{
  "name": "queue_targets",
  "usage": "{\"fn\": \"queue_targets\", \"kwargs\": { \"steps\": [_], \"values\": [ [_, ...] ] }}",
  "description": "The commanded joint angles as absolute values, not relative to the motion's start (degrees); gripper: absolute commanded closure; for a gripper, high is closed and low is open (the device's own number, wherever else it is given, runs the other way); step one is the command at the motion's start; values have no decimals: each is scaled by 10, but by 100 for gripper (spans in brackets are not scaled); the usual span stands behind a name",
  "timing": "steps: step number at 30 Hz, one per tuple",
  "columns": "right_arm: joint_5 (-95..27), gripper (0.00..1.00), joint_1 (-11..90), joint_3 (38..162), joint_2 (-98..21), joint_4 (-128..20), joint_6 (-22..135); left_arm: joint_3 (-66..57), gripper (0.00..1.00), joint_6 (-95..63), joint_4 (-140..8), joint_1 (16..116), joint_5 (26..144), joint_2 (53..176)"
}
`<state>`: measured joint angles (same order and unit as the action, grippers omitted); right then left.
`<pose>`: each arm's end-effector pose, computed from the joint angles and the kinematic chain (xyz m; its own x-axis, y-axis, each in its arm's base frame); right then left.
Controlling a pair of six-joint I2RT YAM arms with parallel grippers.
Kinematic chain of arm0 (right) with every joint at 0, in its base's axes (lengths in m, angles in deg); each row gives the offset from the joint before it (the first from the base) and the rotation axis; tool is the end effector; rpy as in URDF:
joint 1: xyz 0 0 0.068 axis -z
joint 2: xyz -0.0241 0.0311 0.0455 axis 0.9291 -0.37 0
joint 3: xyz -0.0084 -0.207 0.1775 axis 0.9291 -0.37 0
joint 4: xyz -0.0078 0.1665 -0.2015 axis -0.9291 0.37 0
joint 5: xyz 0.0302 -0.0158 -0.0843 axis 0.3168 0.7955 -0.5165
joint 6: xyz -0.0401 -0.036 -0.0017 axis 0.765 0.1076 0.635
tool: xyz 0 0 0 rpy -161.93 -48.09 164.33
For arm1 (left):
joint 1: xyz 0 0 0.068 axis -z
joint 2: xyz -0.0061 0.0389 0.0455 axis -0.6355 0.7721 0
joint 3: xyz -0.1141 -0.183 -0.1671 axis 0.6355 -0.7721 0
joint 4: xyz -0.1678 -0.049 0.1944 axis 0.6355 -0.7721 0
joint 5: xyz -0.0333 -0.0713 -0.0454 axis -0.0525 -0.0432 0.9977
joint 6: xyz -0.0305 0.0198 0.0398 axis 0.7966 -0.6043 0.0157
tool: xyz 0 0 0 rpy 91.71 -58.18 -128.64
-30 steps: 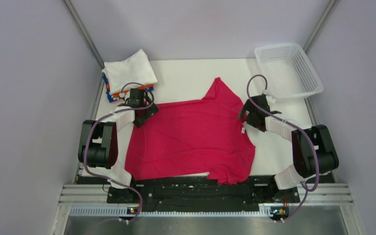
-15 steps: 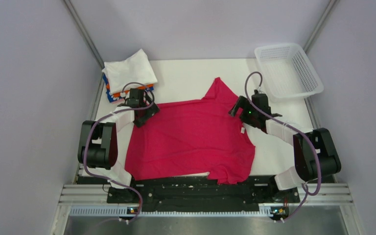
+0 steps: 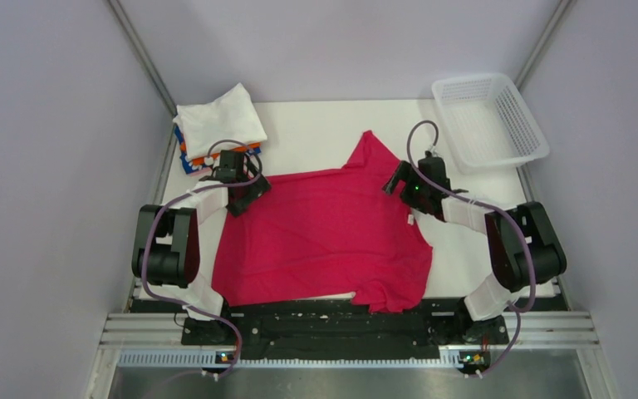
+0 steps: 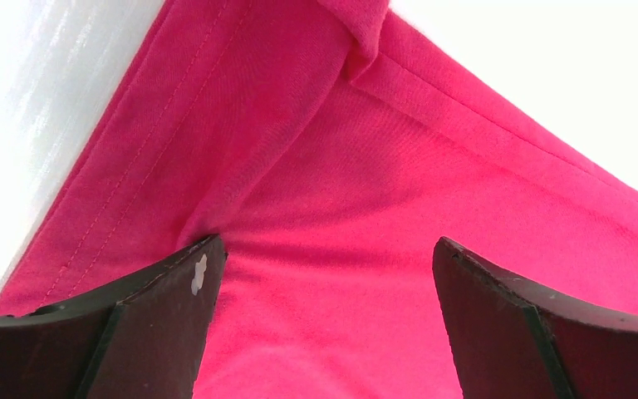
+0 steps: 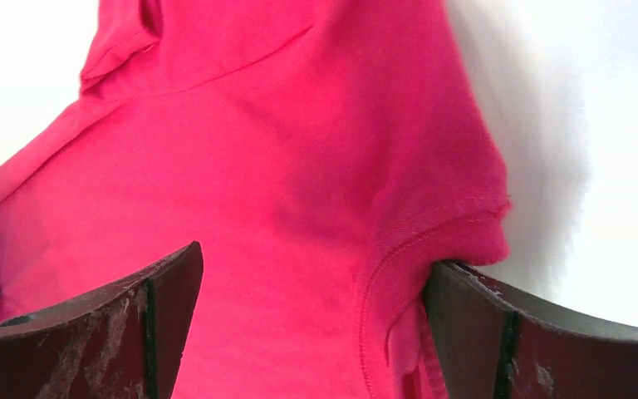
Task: Fold and stack the t-shirts
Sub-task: Flatten out the tshirt
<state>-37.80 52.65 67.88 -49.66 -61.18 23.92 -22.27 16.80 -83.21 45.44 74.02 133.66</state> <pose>0.3053 0.0883 0.1606 -0.6993 0.4654 -0.5425 0.1603 0.8418 0.5155 0.3271 -0.0326 0.1748 -0.6349 -0.6414 -0.4306 -0.5203 0.7671 -0.3754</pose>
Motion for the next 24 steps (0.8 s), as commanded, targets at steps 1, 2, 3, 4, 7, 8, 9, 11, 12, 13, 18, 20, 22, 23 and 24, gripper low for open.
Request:
{"fn": "queue_targets", "kwargs": {
  "steps": [1, 2, 3, 4, 7, 8, 9, 11, 12, 13, 18, 20, 22, 23, 24],
  "values": [
    [-502, 1, 525, 700, -509, -502, 236, -225, 1, 159, -836, 451, 719, 1314],
    [-521, 1, 526, 705, -504, -482, 237, -225, 1, 157, -837, 451, 716, 1313],
    [-538, 1, 529, 709, -499, -467, 240, -225, 1, 156, -838, 451, 713, 1312],
    [-548, 1, 533, 711, -494, -459, 243, -224, 1, 154, -839, 451, 710, 1312],
    [-557, 1, 545, 710, -481, -452, 251, -219, 1, 152, -843, 451, 703, 1315],
    [-561, 1, 548, 710, -480, -451, 256, -218, 1, 151, -843, 451, 703, 1315],
    [-564, 1, 550, 711, -479, -450, 260, -217, 1, 149, -842, 451, 703, 1315],
    [-569, 1, 554, 716, -476, -446, 272, -212, 1, 147, -846, 451, 701, 1315],
    [-575, 1, 555, 720, -472, -443, 275, -209, 1, 146, -850, 450, 698, 1314],
    [-577, 1, 557, 723, -467, -442, 282, -208, 1, 145, -853, 450, 692, 1311],
    [-583, 1, 557, 739, -416, -430, 313, -206, 1, 143, -882, 445, 648, 1276],
    [-586, 1, 557, 745, -392, -415, 328, -210, 1, 143, -902, 438, 623, 1256],
    [-579, 1, 557, 746, -365, -407, 334, -220, 1, 147, -917, 427, 601, 1235],
    [-569, 1, 556, 744, -354, -408, 335, -227, 1, 151, -921, 418, 593, 1226],
    [-555, 1, 557, 743, -344, -411, 337, -234, 1, 155, -925, 404, 591, 1214]
  ]
}}
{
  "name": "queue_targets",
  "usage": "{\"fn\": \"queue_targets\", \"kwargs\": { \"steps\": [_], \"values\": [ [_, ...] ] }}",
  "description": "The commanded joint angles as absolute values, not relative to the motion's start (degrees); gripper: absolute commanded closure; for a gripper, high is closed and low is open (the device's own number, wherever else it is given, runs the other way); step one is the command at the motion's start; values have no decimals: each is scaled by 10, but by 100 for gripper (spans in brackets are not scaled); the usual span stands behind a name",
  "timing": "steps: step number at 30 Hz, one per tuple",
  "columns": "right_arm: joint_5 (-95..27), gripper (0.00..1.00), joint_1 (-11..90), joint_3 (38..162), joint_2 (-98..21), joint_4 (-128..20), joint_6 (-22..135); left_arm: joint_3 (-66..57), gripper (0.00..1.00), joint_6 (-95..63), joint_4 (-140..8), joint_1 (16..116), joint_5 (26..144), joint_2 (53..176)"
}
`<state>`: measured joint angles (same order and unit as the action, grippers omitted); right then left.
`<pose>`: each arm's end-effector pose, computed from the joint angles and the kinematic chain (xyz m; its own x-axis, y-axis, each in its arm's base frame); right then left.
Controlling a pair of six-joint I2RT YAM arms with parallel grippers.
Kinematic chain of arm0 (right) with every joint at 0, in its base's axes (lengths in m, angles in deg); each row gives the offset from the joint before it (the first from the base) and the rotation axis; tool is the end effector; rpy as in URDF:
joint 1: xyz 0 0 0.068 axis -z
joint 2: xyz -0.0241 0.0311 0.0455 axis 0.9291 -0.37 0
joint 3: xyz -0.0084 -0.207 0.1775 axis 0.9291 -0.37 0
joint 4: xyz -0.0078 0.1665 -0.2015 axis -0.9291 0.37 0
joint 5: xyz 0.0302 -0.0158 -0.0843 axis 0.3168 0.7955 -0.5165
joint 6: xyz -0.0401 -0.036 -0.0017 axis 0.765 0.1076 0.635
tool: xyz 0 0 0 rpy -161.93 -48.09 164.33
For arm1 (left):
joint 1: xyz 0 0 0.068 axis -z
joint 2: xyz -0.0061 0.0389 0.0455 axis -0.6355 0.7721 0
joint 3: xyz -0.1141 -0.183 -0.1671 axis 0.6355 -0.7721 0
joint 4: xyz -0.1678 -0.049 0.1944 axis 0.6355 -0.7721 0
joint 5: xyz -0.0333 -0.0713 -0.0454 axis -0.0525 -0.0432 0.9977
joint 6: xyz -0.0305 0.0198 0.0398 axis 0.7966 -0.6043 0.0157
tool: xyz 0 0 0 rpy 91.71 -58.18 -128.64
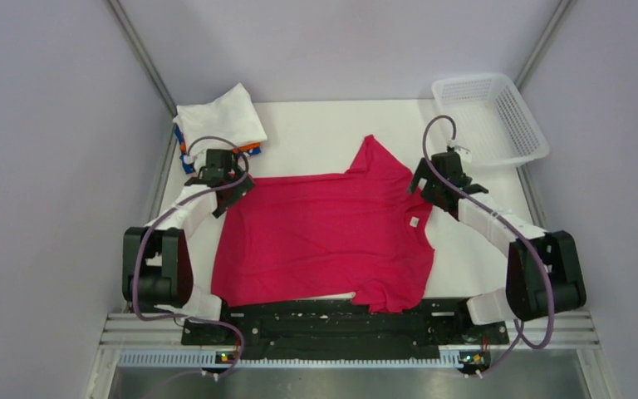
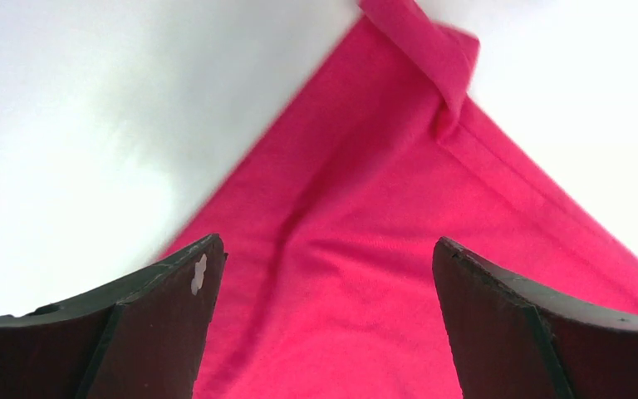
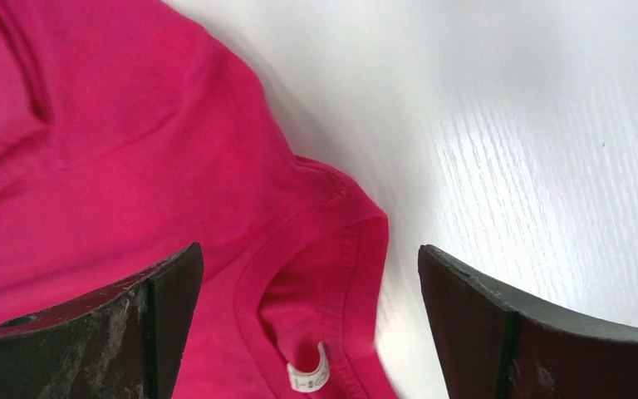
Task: Fold and stack the t-shirts
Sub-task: Flatten out the tshirt
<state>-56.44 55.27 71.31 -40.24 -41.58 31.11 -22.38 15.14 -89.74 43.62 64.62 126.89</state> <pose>0.2860 0.0572 0.1998 -0.6464 0.3848 -0.6588 0.3422 0.9180 0.2004 0.3085 -0.0150 0.2031 -0.5643 -0.6297 -0.5338 -0.5943 0.7587 -0.2669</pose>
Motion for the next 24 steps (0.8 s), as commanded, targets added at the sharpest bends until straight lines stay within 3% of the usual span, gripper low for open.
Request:
{"fn": "queue_targets", "kwargs": {
  "steps": [1, 7, 13, 18, 24],
  "values": [
    [-538, 1, 556, 742, -335, -420, 342, -240, 1, 159, -926, 391, 595, 1207],
    [-410, 1, 545, 730, -338, -519, 368, -258, 1, 146, -887, 352, 700, 1170],
    [-376, 1, 482, 847, -494, -532, 415, -254, 1, 147, -772, 360, 885, 1203],
    [-419, 1, 476, 915, -611, -495, 419, -219, 1, 149, -758, 390, 916, 1277],
    [-420, 1, 506, 869, -620, -486, 412, -183, 1, 126, -768, 448, 903, 1333]
  ]
}}
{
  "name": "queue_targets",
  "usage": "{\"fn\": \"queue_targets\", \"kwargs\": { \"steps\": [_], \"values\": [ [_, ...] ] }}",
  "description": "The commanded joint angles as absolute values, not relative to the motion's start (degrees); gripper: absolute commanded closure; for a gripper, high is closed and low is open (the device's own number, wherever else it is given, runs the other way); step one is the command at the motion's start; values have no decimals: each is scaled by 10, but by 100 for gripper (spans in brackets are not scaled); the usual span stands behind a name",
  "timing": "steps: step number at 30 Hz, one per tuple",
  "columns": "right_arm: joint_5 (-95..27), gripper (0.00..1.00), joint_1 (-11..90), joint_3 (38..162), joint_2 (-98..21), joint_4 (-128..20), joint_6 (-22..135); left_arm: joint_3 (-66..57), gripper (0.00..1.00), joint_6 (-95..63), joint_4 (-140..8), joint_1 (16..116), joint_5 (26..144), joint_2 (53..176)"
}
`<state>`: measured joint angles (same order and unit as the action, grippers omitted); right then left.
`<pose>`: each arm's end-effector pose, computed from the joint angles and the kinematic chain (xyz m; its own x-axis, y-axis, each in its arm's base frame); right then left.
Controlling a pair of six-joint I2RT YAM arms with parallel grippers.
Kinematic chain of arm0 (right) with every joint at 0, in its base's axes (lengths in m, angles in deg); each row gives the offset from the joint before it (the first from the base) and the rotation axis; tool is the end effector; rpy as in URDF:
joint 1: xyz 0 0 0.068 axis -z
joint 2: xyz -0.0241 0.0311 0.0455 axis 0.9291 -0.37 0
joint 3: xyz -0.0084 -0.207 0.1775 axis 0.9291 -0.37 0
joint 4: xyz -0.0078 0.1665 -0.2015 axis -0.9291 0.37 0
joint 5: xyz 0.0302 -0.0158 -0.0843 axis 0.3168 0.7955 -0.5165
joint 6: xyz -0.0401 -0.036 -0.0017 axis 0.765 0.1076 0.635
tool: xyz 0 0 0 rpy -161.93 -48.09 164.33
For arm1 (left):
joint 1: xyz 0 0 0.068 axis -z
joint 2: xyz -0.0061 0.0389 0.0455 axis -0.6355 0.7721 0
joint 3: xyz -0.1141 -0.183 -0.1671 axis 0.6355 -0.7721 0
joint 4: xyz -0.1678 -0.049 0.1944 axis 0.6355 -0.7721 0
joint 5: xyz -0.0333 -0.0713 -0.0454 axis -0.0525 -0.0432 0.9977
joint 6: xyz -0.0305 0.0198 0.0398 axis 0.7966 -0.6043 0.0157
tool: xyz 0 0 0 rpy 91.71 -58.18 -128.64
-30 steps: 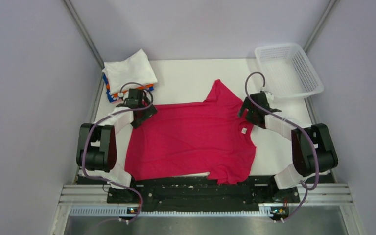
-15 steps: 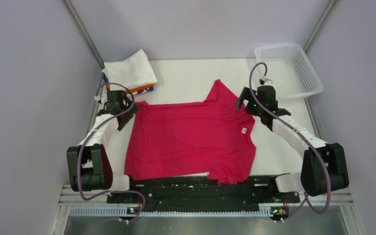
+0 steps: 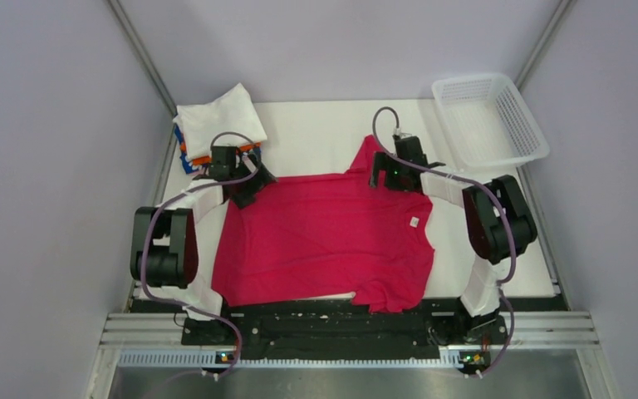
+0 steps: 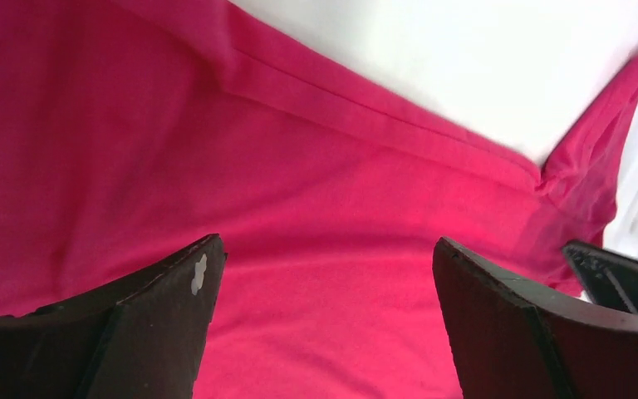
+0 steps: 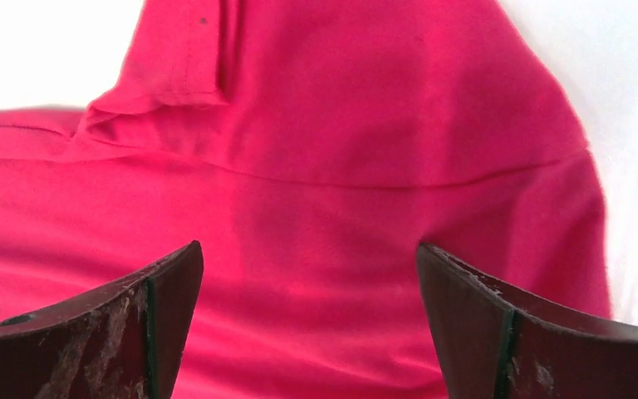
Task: Fold and stack the t-shirts
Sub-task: Flatten out the tshirt
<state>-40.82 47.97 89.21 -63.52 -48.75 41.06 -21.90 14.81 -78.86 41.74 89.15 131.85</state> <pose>0.3665 0.1367 0.1721 -0.7686 0.1241 -0.6275 -0.0728 0.9576 0.2786 0.3332 -0.0210 0.1923 -0.6744 -0.6372 -0.3731 -0.3769 0.7315 -0.5681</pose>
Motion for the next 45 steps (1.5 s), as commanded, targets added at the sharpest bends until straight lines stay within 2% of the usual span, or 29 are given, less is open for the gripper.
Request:
{"fn": "queue_targets", "kwargs": {
  "steps": [1, 9, 19, 33, 45],
  "values": [
    [-420, 1, 518, 849, -611, -488, 408, -178, 1, 124, -773, 456, 892, 1337],
    [-468, 1, 614, 747, -533, -457, 385, -139, 1, 123, -792, 506, 841, 1359],
    [-370, 1, 613, 811, -485, -505, 372, -127, 1, 119, -779, 536, 853, 1387],
    [-341, 1, 572, 937, -645, -533, 350, -157, 1, 102, -787, 535, 843, 1395],
    [-325, 1, 536, 1024, -724, -569, 320, -153, 1, 85, -803, 535, 829, 1402]
  ]
}}
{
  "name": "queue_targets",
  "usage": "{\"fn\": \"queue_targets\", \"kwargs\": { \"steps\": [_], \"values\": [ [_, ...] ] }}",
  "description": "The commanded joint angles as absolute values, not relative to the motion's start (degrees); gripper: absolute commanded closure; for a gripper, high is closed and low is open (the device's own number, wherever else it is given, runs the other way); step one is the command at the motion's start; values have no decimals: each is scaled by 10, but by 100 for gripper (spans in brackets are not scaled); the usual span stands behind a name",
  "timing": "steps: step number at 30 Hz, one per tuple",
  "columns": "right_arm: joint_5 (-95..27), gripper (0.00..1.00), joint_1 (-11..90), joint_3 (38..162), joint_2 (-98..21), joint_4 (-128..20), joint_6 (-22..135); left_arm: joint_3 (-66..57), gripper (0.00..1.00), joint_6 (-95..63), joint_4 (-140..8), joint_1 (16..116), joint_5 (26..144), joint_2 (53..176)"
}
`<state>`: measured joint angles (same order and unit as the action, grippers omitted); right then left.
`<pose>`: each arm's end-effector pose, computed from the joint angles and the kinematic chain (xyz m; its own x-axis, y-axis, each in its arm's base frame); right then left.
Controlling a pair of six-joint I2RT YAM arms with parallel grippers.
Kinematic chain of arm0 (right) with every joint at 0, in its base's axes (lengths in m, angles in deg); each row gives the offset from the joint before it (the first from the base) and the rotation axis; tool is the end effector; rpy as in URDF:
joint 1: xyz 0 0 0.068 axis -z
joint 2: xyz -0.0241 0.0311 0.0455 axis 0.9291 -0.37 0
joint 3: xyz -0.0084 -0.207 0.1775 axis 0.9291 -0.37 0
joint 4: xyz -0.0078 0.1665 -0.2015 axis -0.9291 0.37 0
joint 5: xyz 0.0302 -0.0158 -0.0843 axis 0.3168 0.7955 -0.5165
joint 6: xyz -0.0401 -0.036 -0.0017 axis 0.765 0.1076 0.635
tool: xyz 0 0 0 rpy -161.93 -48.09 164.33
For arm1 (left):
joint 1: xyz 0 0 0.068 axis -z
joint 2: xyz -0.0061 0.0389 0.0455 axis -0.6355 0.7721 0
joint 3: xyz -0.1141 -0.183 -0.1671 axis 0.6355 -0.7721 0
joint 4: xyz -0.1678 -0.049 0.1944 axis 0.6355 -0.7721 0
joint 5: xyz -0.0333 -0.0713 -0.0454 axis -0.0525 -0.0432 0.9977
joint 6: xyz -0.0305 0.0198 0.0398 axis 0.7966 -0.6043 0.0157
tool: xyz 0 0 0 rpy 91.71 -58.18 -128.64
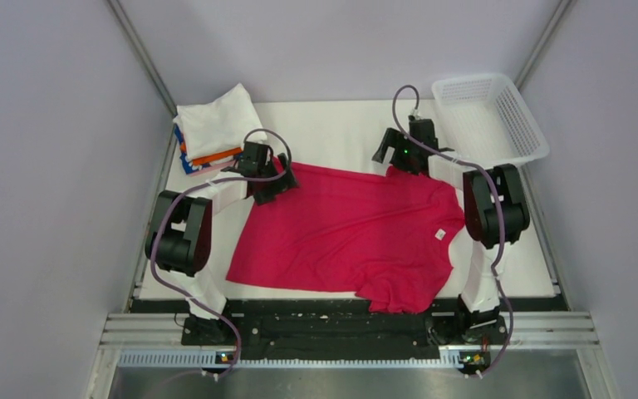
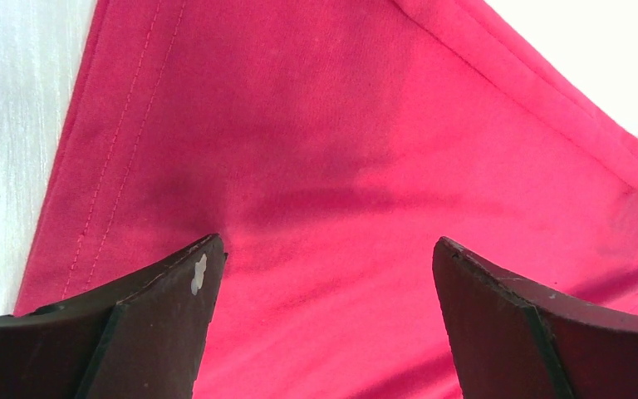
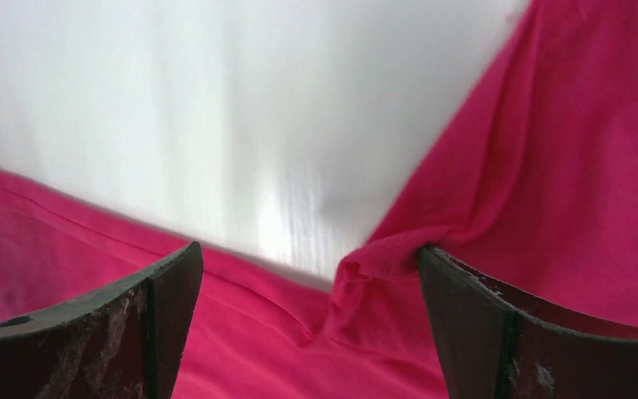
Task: Fold and stack the t-shirts
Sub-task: Flatten out the tshirt
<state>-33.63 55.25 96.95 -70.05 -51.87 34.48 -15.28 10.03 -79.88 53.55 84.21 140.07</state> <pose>0.4153 0.1017 0.1732 -0.7335 0.3242 -0.5974 0.0313 0.8941 0.4468 0.3528 -0.0934 0.1779 -0.7945 -0.4304 -0.4284 -0.2135 0.8585 -0.4663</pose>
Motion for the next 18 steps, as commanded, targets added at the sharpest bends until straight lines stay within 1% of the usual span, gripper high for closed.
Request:
{"fn": "queue_targets", "kwargs": {
  "steps": [1, 6, 10, 14, 18],
  "values": [
    [-330, 1, 530, 1037, -732, -588, 315, -151, 1, 85, -804, 535, 828, 1401],
    [-322, 1, 505, 1111, -798, -663, 283, -155, 1, 86, -807, 535, 826, 1392],
    [-321, 1, 503, 1172, -822, -629, 295, -157, 1, 83, -812, 535, 818, 1380],
    [-352, 1, 504, 1148, -762, -585, 358, -157, 1, 82, -810, 535, 814, 1372],
    [-415, 1, 503, 1079, -674, -530, 412, -149, 1, 88, -803, 535, 814, 1364]
  ]
}}
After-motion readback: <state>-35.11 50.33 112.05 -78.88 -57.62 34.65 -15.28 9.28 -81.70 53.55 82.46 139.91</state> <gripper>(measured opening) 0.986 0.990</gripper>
